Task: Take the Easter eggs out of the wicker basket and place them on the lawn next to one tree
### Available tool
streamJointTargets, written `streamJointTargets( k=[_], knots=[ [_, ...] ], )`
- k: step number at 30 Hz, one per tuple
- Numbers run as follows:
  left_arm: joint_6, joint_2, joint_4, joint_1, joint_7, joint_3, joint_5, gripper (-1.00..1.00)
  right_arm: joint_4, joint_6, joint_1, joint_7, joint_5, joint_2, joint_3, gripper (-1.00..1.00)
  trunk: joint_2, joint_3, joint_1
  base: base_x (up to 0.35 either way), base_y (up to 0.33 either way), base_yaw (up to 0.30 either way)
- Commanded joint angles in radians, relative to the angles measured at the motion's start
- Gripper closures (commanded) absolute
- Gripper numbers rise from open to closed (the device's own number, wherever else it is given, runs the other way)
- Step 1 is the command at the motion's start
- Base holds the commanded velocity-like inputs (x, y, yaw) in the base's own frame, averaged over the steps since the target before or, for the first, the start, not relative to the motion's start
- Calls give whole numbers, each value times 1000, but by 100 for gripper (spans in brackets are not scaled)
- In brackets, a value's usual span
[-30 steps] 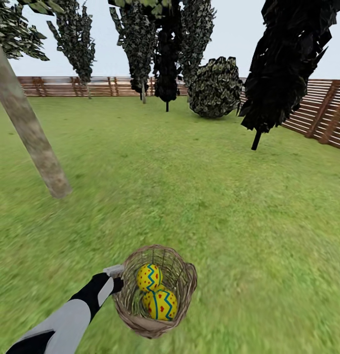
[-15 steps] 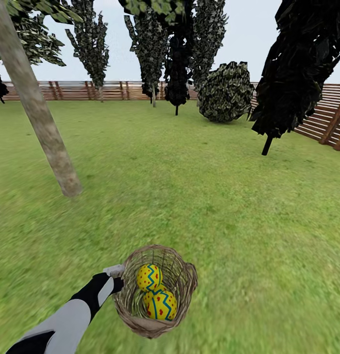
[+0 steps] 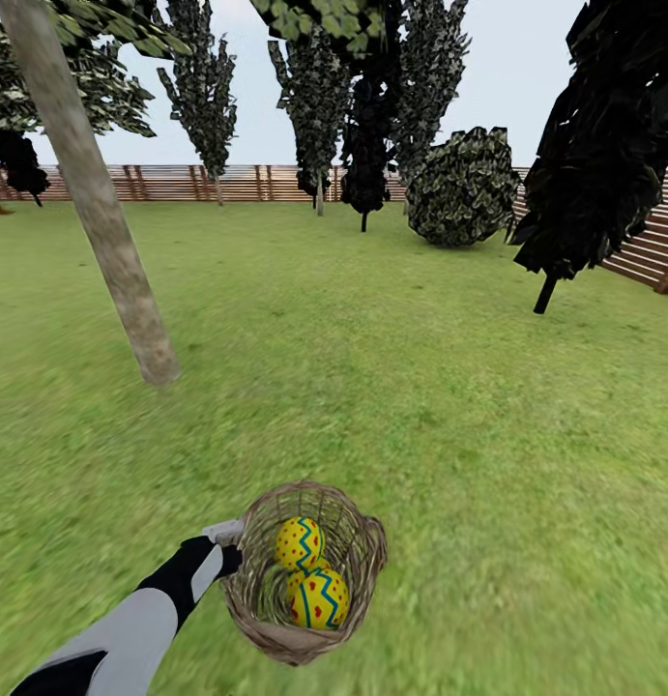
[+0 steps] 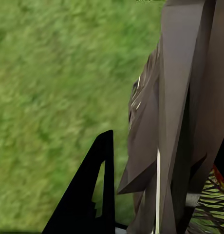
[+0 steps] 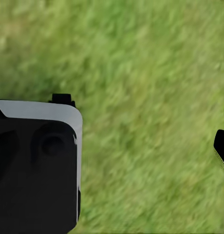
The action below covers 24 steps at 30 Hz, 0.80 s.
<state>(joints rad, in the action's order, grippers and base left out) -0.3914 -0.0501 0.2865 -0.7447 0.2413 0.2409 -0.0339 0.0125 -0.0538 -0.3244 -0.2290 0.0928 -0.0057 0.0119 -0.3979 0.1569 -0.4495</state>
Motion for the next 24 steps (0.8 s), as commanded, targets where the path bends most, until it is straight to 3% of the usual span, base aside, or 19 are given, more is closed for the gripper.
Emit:
streamJointTargets(
  k=[1, 18, 19, 21, 24],
  knots=[
    [-4, -1, 2, -1, 3, 3, -7, 100, 1, -1, -1, -4, 10, 1, 0, -100, -2, 2, -1, 0, 0, 292],
    [-4, -4, 0, -1, 3, 3, -7, 100, 1, 2, -1, -4, 15, -3, 1, -100, -2, 2, -1, 0, 0, 277],
    [-4, -4, 0, -1, 3, 3, -7, 100, 2, 2, -1, -3, 21, -5, 5, -100, -2, 2, -1, 0, 0, 32],
    [-4, -3, 0, -1, 3, 3, -7, 100, 4, 1, -1, -2, 77, -9, 19, -100, -2, 2, -1, 0, 0, 6],
    [-4, -2, -1, -1, 3, 3, -7, 100, 4, 0, -1, -5, 93, 1, 16, -100, -2, 2, -1, 0, 0, 59]
  ],
)
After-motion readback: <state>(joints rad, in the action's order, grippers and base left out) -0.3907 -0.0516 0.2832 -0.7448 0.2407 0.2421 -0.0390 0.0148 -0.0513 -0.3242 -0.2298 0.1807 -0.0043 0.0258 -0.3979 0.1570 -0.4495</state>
